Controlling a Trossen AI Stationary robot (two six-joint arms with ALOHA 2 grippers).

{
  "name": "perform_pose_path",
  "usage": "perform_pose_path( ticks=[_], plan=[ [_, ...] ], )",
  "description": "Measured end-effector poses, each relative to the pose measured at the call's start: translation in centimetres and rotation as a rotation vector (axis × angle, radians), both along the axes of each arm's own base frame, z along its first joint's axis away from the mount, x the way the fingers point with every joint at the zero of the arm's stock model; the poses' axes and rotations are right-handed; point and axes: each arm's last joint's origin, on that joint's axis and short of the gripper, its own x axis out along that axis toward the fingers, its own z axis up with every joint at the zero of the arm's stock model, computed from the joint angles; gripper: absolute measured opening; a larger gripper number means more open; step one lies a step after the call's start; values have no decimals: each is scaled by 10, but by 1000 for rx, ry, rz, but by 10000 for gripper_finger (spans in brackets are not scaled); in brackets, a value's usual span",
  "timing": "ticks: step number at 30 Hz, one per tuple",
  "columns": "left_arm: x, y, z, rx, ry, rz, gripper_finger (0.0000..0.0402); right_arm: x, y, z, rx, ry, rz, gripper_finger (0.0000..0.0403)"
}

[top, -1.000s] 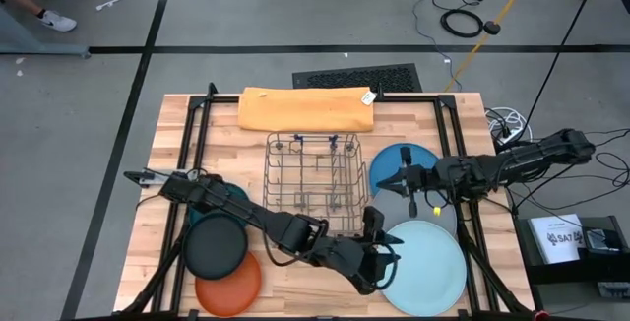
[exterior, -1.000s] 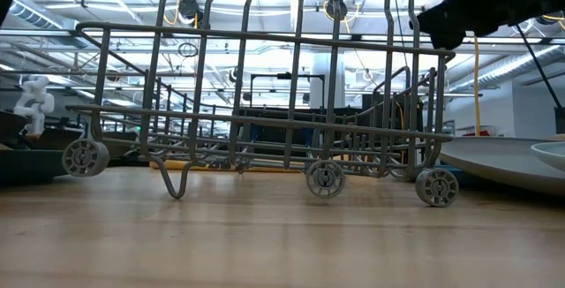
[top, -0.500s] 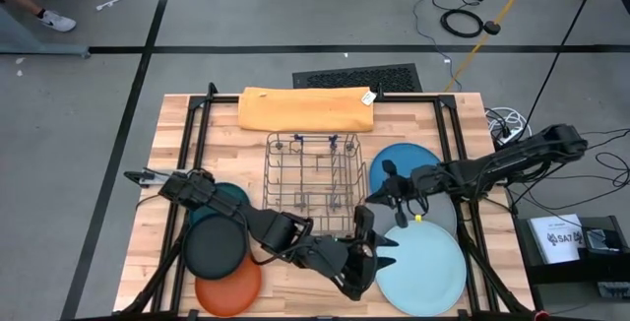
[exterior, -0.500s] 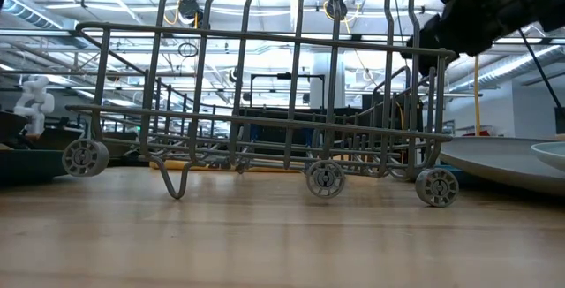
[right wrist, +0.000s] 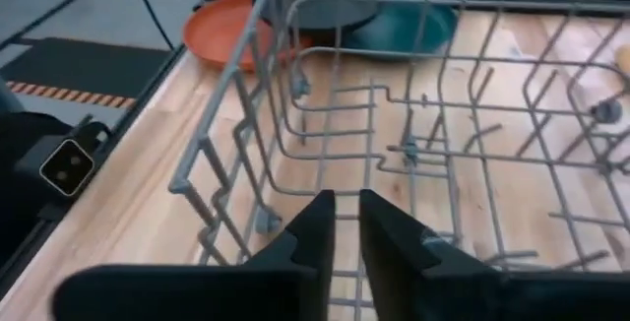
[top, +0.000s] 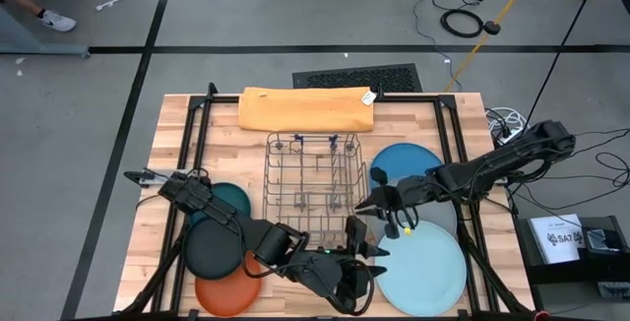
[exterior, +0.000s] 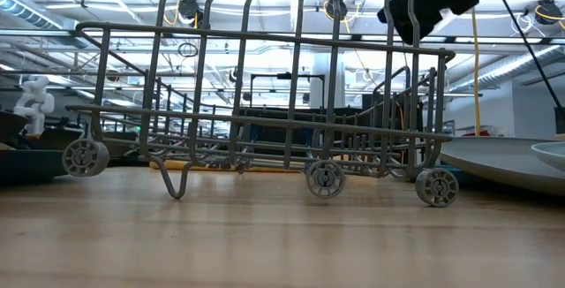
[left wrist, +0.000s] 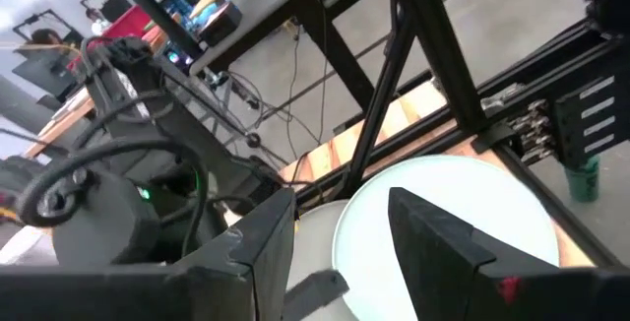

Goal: Sort dishes
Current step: Adjust the dish rack to the center

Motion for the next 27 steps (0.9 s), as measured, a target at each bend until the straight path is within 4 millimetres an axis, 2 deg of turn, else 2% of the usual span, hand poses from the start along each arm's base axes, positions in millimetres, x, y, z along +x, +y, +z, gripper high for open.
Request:
perform_pose_path(
  ticks=[8, 13, 21, 27],
  plan=[
    [-1, -1, -1, 11, 11, 13, 166, -2, 14, 14, 147, -65, 77, 161],
    [0, 1, -1, 8, 6, 16, 166, 2, 17, 6, 170, -16, 89, 205],
    [0, 1, -1, 8, 8, 17, 166, 13, 21, -6, 180, 16, 77, 208],
    [0, 1, -1, 8, 8, 17, 166, 34, 29, -8, 135, 39, 102, 193]
  ],
)
